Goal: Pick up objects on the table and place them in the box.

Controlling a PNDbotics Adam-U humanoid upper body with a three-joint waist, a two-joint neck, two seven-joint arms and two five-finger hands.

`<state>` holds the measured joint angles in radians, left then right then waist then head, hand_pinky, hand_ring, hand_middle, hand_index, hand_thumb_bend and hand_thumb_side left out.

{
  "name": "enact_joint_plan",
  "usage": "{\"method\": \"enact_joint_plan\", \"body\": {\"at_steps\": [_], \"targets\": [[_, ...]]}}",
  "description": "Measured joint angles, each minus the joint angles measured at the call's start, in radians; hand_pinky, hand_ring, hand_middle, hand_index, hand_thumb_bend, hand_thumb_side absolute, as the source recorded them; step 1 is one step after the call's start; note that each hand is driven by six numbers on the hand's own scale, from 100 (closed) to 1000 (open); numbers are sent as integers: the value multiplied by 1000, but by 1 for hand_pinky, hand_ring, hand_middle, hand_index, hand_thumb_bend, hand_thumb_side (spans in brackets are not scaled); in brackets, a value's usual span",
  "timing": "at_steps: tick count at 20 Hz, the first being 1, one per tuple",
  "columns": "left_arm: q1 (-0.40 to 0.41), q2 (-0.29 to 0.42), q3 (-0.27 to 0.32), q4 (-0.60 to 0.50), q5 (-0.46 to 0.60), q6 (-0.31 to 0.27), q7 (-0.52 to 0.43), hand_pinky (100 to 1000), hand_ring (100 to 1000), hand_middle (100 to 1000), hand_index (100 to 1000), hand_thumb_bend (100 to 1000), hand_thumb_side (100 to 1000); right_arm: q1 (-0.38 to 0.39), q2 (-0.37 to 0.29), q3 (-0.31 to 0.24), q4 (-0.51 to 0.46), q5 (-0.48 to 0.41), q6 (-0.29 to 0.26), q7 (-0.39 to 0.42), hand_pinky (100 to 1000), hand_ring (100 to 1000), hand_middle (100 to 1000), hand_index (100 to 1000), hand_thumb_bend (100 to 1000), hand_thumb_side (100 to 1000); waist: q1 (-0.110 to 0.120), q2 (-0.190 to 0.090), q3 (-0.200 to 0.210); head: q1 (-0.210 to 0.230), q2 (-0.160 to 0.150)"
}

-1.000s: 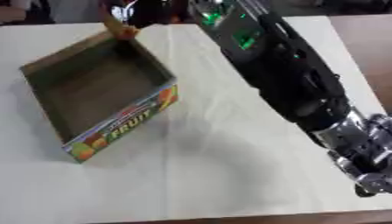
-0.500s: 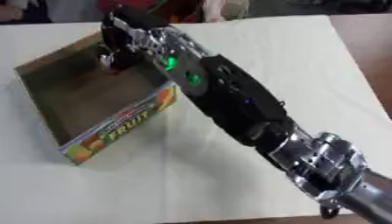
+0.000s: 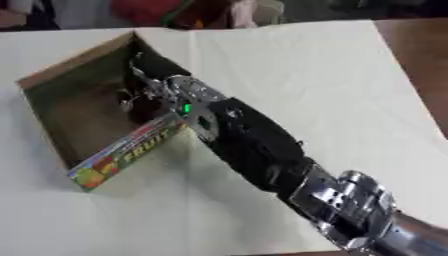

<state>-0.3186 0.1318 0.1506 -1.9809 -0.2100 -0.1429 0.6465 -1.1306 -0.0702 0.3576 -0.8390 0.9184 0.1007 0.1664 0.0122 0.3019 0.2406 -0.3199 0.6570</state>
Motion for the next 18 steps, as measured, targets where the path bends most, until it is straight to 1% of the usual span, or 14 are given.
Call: {"method": "enact_joint_plan", "body": {"at_steps": [1,2,3,4,6,8,10,13,16,17,18], "targets": [[0,0,0,0,0,0,0,408,498,448,570,100,839,-3,2,-3,7,13,-11,11,663,743,684,791,100,159,1,0,0,0,0],[0,0,0,0,1,0,-1,408,498,448,571,100,839,-6,4,-7,12,28,-21,22,688,778,761,848,100,404,1,0,-1,0,0],[0,0,0,0,1,0,-1,408,498,448,571,100,839,-8,4,-12,13,44,-29,36,712,808,812,898,100,596,3,0,-2,0,0],[0,0,0,0,2,0,-1,408,498,448,571,100,839,-10,4,-16,13,61,-38,50,733,824,838,933,173,733,4,0,-4,0,0],[0,0,0,0,2,0,-1,408,498,448,571,100,839,-15,2,-32,10,82,-52,81,773,846,862,962,272,841,5,0,-10,1,1],[0,0,0,0,2,0,-1,408,498,448,571,100,838,-25,-6,-53,-8,85,-62,113,796,853,868,972,303,869,7,0,-16,3,2],[0,0,0,0,2,0,0,407,498,448,571,100,837,-40,-23,-81,-44,75,-72,144,797,847,861,976,284,882,11,0,-24,8,2],[2,0,2,0,2,2,2,406,498,448,571,100,837,-65,-61,-124,-110,39,-95,178,791,828,842,975,214,902,15,-1,-35,20,2],[3,0,6,0,0,5,5,406,498,449,571,100,837,-78,-104,-165,-179,-1,-124,178,780,809,825,969,164,901,20,-2,-46,35,2],[5,0,6,0,-1,5,5,406,498,449,571,100,837,-79,-120,-174,-214,-27,-128,175,776,805,820,966,153,894,22,-3,-50,40,2],[6,0,6,0,-2,5,5,405,498,449,571,100,836,-73,-144,-176,-278,-88,-114,179,771,799,814,960,126,881,23,-3,-53,45,3]]}}
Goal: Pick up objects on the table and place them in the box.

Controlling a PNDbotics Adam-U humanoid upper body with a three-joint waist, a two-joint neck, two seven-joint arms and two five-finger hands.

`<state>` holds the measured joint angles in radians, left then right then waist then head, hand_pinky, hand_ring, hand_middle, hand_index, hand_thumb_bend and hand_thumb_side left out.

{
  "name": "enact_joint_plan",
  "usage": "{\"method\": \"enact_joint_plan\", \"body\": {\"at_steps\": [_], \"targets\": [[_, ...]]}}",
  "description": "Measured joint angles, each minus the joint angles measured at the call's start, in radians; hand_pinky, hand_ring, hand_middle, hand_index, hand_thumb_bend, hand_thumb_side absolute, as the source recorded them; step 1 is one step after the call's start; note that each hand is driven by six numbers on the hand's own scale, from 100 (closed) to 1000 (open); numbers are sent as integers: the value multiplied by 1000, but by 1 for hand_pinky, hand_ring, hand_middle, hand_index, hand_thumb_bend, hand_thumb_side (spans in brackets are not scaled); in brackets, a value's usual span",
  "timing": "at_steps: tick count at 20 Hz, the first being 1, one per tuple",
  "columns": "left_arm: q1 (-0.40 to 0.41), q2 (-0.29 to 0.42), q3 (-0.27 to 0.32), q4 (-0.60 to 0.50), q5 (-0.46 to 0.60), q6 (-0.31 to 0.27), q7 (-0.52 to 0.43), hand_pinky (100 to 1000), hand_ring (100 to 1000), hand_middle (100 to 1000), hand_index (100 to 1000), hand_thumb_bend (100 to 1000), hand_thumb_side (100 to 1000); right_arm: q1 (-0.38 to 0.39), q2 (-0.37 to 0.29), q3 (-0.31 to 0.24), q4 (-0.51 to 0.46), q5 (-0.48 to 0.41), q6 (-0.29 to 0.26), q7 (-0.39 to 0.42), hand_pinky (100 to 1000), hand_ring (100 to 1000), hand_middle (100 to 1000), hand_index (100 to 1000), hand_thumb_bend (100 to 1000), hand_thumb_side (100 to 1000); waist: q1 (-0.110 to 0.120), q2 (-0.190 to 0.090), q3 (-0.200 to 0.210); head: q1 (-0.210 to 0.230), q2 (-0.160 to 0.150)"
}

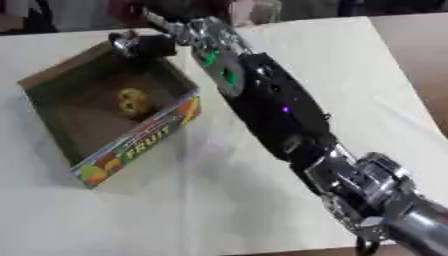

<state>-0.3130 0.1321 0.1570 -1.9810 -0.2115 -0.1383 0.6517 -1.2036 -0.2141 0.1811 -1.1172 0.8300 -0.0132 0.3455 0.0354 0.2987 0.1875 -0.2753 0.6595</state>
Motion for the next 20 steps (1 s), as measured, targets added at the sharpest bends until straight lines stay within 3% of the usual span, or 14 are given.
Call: {"method": "enact_joint_plan", "body": {"at_steps": [5,8,11,14,20], "targets": [[5,1,1,0,-2,1,3,405,498,449,571,100,836,58,-175,-1,-406,-464,240,3,746,765,781,930,100,828,5,-4,-16,19,4],[5,2,3,0,-5,3,5,404,498,449,571,100,835,103,-256,-27,-587,-640,349,-53,722,740,756,905,100,789,5,-6,-22,28,4],[5,6,6,0,-10,3,7,404,498,450,571,100,835,168,-334,-61,-731,-753,410,-145,696,710,724,873,100,765,5,-6,-30,37,4],[5,10,11,0,-13,2,12,403,497,450,571,100,834,256,-412,-99,-826,-833,410,-277,666,673,683,835,100,757,6,-6,-38,50,4],[4,10,15,0,-19,2,22,402,496,450,571,100,834,484,-507,-163,-863,-1021,218,-564,625,630,643,797,100,776,12,-2,-46,78,-1]]}}
